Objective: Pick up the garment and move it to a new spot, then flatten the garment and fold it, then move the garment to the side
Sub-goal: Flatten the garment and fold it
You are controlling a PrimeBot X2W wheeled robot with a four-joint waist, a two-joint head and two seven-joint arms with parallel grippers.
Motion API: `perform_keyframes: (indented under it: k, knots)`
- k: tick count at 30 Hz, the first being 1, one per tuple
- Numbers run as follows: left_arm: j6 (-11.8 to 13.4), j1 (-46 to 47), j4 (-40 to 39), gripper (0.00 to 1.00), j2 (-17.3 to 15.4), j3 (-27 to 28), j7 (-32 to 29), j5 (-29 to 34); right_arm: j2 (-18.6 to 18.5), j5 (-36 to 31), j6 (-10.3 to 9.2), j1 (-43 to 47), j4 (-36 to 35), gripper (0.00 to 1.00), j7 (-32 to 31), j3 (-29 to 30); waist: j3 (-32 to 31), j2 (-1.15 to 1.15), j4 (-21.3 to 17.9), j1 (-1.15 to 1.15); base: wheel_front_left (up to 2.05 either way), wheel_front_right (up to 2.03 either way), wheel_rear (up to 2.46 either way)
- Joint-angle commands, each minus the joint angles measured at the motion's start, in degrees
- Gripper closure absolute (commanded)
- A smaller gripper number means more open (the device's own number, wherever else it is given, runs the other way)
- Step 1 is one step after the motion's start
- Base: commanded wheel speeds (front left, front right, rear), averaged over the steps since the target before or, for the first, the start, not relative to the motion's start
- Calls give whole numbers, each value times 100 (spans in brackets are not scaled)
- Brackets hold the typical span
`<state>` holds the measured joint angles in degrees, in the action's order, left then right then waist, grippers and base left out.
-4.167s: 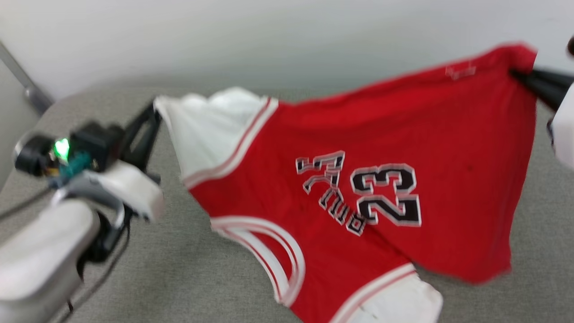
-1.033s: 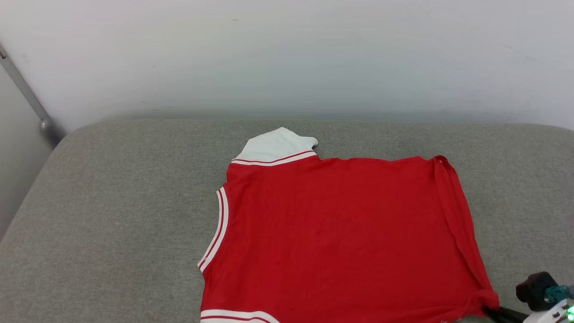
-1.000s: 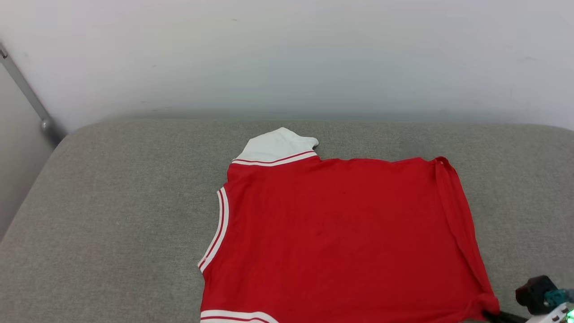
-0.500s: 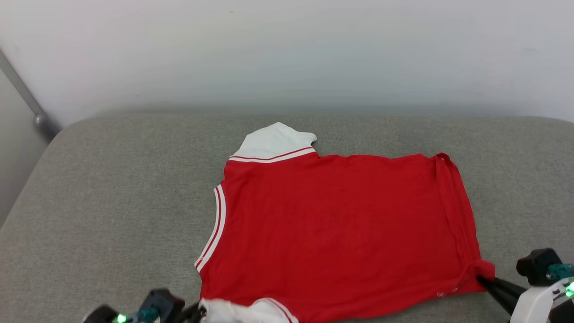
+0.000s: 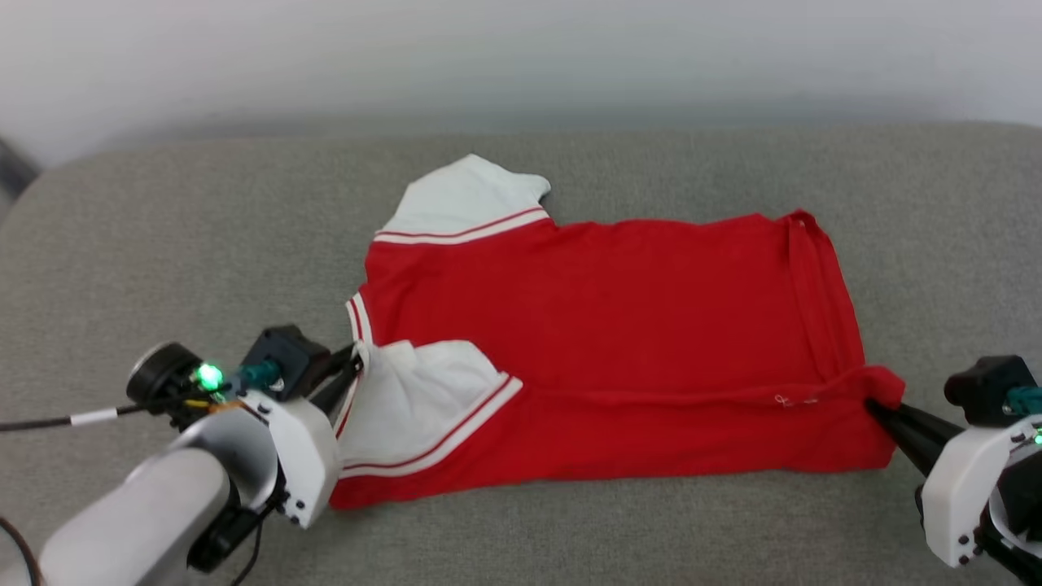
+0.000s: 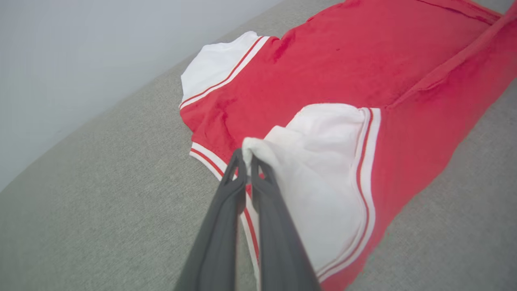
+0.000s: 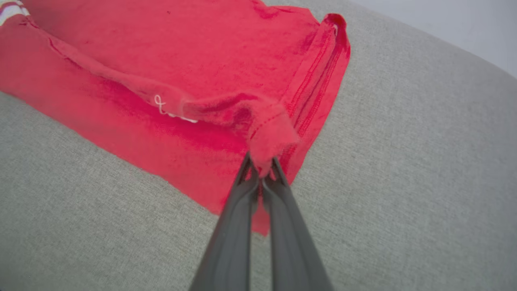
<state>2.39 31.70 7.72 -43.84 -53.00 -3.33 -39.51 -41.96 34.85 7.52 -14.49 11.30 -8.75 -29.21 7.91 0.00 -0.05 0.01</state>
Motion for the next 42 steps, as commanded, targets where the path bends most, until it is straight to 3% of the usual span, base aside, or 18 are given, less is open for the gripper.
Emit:
perform_keyframes:
  k: [1,12,20,21,22,23,24,25,32,42]
  knots:
    - [-54,155,110,100,35,43,21,33,51,-43,-7,-127,-20,100,-38,51,277,0,-91,-1,0,0,0]
    - [-584,922,1465,100,516,-93,49,139,329,-279,-7,-621,357,100,-432,-36,1017,0,-121,-1,0,0,0]
    - [-863,1044,2467,100,944,-326,346,74,477,-250,-6,-774,627,99,-397,-300,945,0,-141,-1,0,0,0]
    - [-880,1043,2552,100,970,-345,398,68,473,-238,-6,-771,625,81,-356,-299,882,0,-139,-1,0,0,0]
    - [-880,1043,2552,100,970,-345,398,68,473,-238,-6,-771,625,81,-356,-299,882,0,-139,-1,0,0,0]
    - [-882,1040,2635,76,984,-354,450,61,468,-231,-6,-758,624,56,-322,-283,803,0,-135,-1,0,0,0]
    - [-896,1037,2715,37,986,-353,492,41,457,-243,-6,-738,610,0,-269,-266,722,0,-129,-1,0,0,0]
    - [-900,1046,2775,0,986,-347,544,47,448,-263,-6,-714,607,0,-237,-237,633,0,-121,-1,0,0,0]
    - [-944,1297,2766,0,837,-366,373,-87,320,-349,-6,-415,478,0,-93,-39,70,0,5,-1,0,0,0]
    - [-970,1764,1743,0,391,-757,-1897,-648,385,-506,-6,-25,276,0,-160,346,-249,0,109,-1,0,0,0]
